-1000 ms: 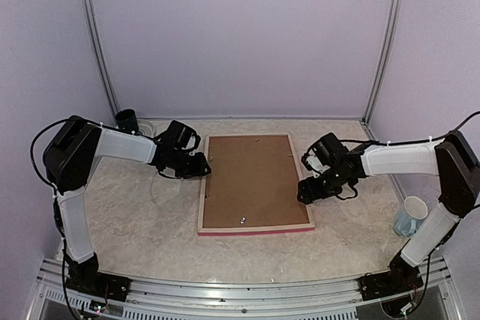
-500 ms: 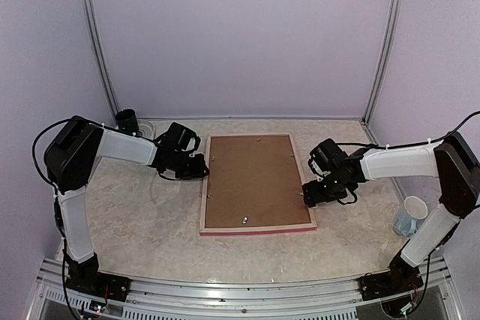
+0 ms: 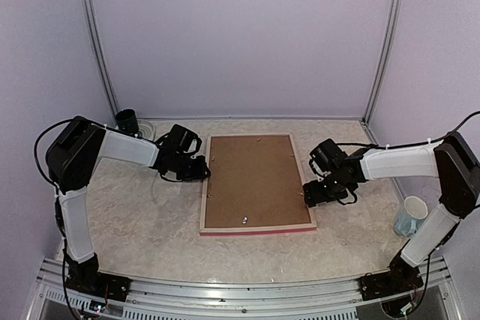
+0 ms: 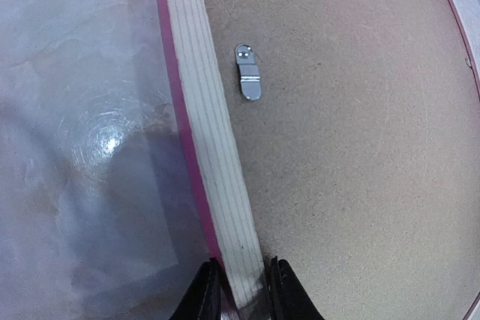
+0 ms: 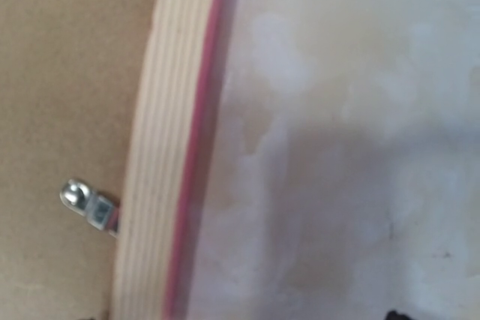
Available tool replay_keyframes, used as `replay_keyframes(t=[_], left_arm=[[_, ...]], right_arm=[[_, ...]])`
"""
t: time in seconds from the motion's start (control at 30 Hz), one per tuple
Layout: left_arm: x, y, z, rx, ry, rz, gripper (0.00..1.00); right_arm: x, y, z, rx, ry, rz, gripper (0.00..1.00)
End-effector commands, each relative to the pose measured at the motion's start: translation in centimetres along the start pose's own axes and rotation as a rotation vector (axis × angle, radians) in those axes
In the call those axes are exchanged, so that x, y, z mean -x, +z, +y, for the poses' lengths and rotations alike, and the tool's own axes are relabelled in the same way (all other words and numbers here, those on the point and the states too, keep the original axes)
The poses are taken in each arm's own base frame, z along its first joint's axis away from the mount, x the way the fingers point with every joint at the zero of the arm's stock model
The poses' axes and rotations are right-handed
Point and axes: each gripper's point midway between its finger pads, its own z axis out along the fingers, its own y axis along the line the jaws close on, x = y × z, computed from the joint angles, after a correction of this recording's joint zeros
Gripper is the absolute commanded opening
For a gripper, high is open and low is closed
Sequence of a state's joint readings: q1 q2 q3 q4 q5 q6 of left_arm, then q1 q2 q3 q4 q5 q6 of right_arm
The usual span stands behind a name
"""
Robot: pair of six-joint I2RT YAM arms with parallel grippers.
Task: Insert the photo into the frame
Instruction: Press the fastener onto the backboard.
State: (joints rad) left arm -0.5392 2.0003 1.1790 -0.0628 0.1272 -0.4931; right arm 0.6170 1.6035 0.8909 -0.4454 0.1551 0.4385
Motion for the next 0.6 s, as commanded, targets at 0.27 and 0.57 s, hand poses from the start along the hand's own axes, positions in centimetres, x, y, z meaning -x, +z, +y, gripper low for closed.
replay_keyframes(t=[0.27, 0.57], left_arm=[[-2.9, 1.7, 1.3, 0.048, 0.023, 0.073, 0.12], [-3.5, 1.6, 1.4, 0.052, 0.031, 0.080, 0.12]], right_arm=[[-0.1, 1.4, -0.3, -0.080, 0.002, -0.003, 0.83], [0.8, 2.0, -1.2, -0.181, 0.014, -0.024, 0.84]])
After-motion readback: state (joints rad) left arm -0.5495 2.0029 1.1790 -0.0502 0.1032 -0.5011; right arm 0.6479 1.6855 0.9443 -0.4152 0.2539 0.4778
